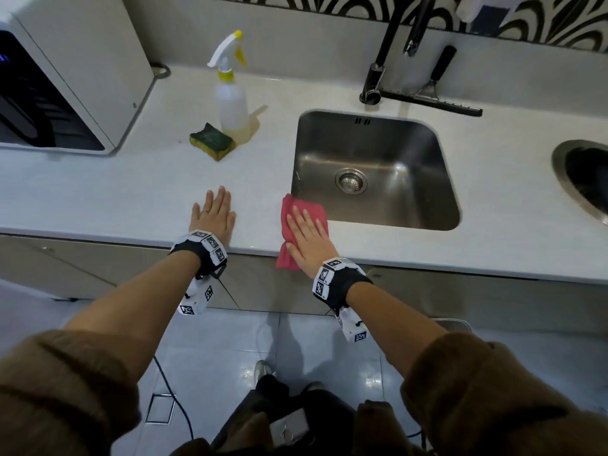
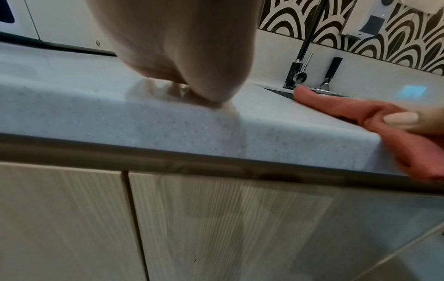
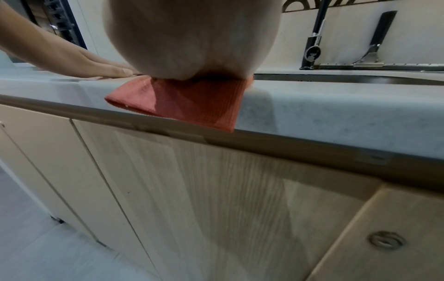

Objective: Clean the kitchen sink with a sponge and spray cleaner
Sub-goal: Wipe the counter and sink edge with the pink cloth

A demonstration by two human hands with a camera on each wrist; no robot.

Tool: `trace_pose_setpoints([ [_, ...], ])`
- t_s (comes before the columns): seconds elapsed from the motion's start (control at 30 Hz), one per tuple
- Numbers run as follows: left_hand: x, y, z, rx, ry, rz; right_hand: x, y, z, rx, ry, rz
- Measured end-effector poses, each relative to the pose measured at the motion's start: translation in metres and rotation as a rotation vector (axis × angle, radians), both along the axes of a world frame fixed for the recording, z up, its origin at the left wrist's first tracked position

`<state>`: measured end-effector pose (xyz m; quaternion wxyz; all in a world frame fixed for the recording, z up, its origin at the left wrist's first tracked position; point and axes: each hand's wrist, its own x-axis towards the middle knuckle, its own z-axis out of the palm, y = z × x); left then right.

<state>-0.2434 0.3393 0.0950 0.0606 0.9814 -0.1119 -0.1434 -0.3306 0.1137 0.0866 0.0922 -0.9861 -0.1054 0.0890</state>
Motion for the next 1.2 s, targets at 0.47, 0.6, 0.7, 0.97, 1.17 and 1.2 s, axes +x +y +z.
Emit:
trace_pose_setpoints([
  [0.47,-0.024,-0.07,-0.001,-0.017,-0.106,-0.084,-0.034,-0.101,-0.001,-0.052,-0.005,-0.073],
  [0.6,-0.038,-0.123,-0.003,-0.05,-0.098,-0.167,-0.045,-0.132,0.001,-0.067,0.0,-0.109],
  [0.7,-0.049,-0.156,-0.003,-0.082,-0.1,-0.225,-0.053,-0.152,0.007,0.026,-0.009,-0.137],
  [0.97,-0.059,-0.209,-0.009,-0.11,-0.08,-0.337,-0.042,-0.126,0.008,0.015,-0.008,-0.265],
  [1.17,-0.06,-0.209,-0.019,-0.097,-0.112,-0.347,-0.043,-0.139,0.001,-0.057,0.001,-0.249],
  [1.2,-0.06,-0.209,-0.02,-0.102,-0.122,-0.343,-0.043,-0.143,0.001,-0.065,-0.004,-0.251],
])
